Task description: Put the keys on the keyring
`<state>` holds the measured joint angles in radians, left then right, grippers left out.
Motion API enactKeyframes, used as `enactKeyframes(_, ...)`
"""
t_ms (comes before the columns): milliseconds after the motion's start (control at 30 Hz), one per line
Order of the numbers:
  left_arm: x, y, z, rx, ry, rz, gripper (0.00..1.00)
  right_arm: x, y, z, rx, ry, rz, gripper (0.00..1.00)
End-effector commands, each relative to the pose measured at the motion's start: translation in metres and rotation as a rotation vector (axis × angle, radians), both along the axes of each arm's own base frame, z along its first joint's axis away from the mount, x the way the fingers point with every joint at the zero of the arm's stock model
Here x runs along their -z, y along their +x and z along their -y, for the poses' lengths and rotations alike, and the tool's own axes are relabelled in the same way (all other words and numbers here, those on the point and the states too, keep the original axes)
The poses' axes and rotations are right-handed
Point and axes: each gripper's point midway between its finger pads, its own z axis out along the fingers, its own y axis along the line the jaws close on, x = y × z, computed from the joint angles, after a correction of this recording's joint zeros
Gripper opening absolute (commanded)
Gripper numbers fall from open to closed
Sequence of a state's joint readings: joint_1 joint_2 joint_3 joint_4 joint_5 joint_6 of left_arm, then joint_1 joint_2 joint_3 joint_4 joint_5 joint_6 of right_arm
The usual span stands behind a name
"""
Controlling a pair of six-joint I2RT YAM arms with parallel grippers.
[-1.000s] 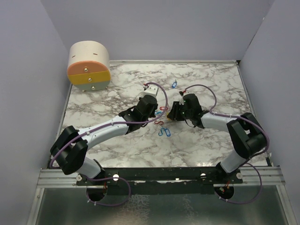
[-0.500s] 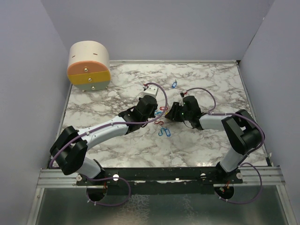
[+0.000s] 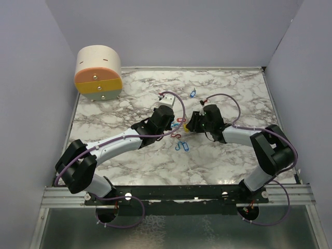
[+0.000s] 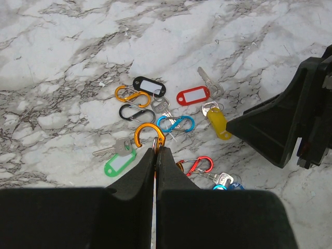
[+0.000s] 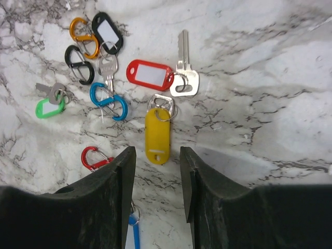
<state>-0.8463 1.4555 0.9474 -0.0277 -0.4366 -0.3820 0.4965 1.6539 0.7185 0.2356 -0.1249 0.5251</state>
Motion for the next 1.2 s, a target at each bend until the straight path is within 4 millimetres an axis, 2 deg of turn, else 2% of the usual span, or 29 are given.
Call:
enactKeyframes(0,-0.007,0.001,-0.002,-0.004,-0.008,0.026,0.00,-0.016,0.009,0.015,0.016,-0.102,0.101,0.41)
enactKeyframes(300,-0.010,0.001,-0.003,-0.006,-0.011,0.031,0.00,-0.010,0.004,0.001,-0.058,-0.202,0.138,0.46)
enactKeyframes(567,-0.010,0.001,-0.007,-0.009,-0.010,0.034,0.00,-0.004,0.005,-0.009,-0.069,-0.239,0.150,0.46)
enactKeyframes(733,-0.009,0.000,-0.009,-0.012,-0.006,0.034,0.00,0.002,0.006,-0.009,-0.053,-0.287,0.145,0.46)
enactKeyframes(833,-0.010,0.000,-0.010,-0.014,-0.008,0.036,0.00,-0.002,0.002,-0.008,-0.050,-0.290,0.150,0.46)
enactKeyframes(1000,-0.010,-0.001,-0.011,-0.014,-0.010,0.037,0.00,-0.012,-0.016,-0.011,-0.066,-0.243,0.124,0.45)
enactKeyframes(1167,-0.010,-0.003,-0.012,-0.010,-0.018,0.029,0.00,-0.015,-0.043,-0.012,-0.070,-0.148,0.064,0.44)
